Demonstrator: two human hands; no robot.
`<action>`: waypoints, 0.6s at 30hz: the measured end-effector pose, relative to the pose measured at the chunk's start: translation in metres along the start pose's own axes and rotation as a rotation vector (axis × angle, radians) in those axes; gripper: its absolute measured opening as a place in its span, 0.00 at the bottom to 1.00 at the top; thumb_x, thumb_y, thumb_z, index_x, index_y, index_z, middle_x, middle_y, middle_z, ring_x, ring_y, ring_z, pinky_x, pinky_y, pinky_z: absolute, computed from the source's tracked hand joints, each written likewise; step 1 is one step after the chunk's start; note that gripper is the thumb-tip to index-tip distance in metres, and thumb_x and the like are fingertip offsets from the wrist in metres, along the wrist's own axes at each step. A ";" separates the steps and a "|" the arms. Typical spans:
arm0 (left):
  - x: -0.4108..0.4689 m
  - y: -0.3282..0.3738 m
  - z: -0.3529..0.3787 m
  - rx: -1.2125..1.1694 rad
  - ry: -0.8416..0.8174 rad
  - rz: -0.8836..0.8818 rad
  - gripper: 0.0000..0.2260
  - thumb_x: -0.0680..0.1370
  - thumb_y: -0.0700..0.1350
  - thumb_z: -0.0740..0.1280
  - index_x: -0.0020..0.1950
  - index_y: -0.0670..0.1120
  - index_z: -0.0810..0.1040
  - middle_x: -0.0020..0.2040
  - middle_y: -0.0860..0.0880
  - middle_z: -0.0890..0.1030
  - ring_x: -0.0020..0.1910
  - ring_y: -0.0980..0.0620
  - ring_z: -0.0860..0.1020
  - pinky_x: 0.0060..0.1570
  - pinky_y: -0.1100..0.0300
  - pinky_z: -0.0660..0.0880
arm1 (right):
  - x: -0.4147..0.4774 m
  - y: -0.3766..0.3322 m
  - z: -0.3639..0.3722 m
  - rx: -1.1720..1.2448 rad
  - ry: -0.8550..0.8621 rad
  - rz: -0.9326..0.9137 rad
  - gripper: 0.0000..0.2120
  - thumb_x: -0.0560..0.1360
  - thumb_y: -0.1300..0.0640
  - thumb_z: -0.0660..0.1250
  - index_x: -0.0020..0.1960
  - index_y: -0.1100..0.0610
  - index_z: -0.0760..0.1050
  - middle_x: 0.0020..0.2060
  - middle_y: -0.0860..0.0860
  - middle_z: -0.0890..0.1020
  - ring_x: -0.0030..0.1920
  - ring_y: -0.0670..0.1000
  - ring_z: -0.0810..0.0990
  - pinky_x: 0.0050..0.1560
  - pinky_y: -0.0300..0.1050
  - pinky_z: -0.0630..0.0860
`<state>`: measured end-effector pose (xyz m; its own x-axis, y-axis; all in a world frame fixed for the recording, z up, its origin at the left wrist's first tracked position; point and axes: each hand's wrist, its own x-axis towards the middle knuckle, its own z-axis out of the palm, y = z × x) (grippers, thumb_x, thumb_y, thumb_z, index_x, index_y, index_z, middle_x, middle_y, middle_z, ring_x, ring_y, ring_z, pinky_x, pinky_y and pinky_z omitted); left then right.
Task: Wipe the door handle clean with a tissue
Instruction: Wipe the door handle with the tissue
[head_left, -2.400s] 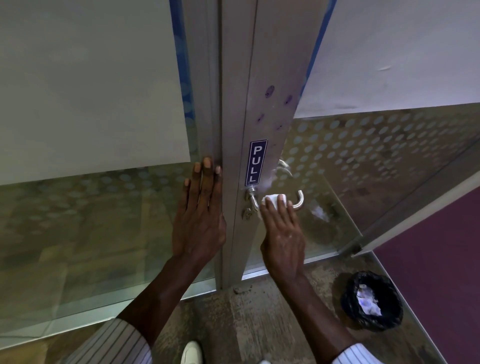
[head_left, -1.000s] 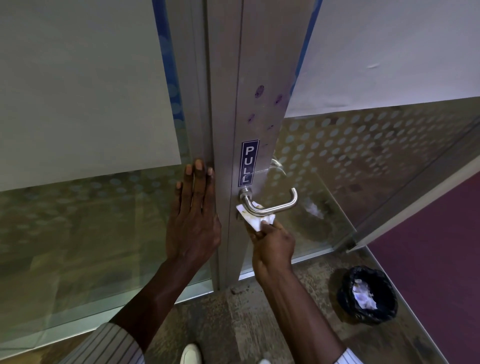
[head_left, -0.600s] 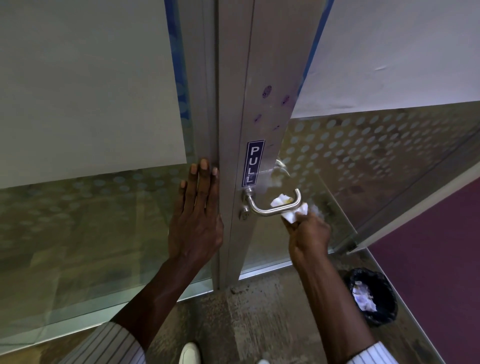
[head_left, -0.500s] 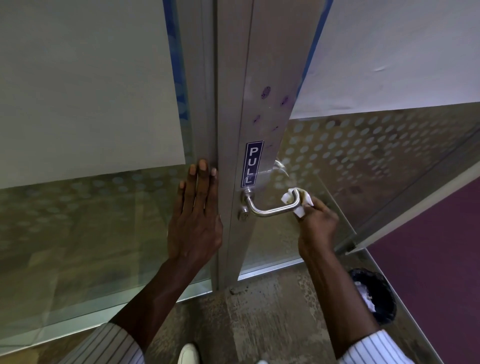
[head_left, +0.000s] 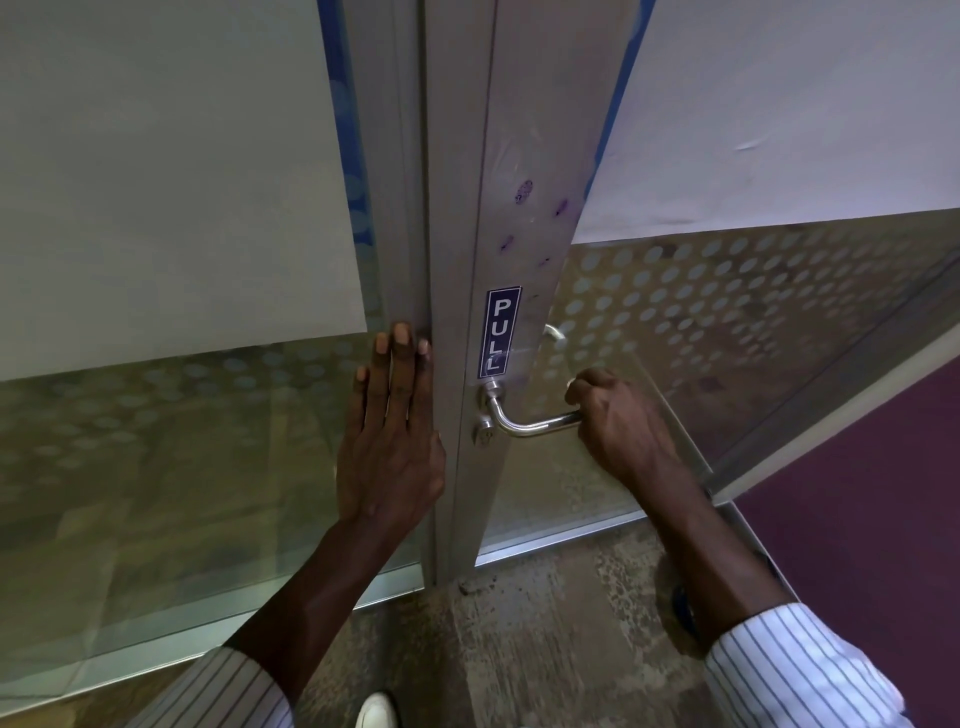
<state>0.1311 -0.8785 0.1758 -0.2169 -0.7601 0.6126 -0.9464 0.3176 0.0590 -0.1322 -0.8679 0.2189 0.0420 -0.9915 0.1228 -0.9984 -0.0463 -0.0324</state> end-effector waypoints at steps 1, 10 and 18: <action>0.000 0.000 -0.001 -0.002 -0.002 0.000 0.54 0.72 0.43 0.79 0.90 0.40 0.50 0.90 0.45 0.31 0.90 0.46 0.32 0.89 0.49 0.38 | -0.002 -0.004 -0.001 -0.023 -0.003 -0.013 0.17 0.80 0.66 0.59 0.63 0.60 0.82 0.59 0.56 0.86 0.57 0.58 0.83 0.54 0.50 0.75; -0.006 0.001 -0.013 -0.064 -0.045 0.018 0.52 0.75 0.46 0.77 0.90 0.40 0.49 0.90 0.44 0.31 0.90 0.45 0.33 0.89 0.39 0.54 | -0.036 -0.041 0.004 0.140 0.156 0.007 0.26 0.71 0.75 0.63 0.66 0.62 0.83 0.59 0.59 0.88 0.61 0.62 0.86 0.80 0.57 0.71; -0.019 0.018 -0.034 -0.355 -0.048 -0.053 0.43 0.80 0.51 0.73 0.90 0.39 0.56 0.92 0.39 0.47 0.92 0.41 0.46 0.90 0.42 0.55 | -0.060 -0.053 -0.013 0.920 0.224 0.261 0.17 0.84 0.67 0.67 0.65 0.48 0.82 0.54 0.32 0.86 0.52 0.30 0.84 0.52 0.30 0.78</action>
<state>0.1263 -0.8390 0.1916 -0.1888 -0.8040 0.5639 -0.8165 0.4475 0.3647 -0.0818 -0.8039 0.2260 -0.2788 -0.9425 0.1841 -0.5524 0.0006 -0.8336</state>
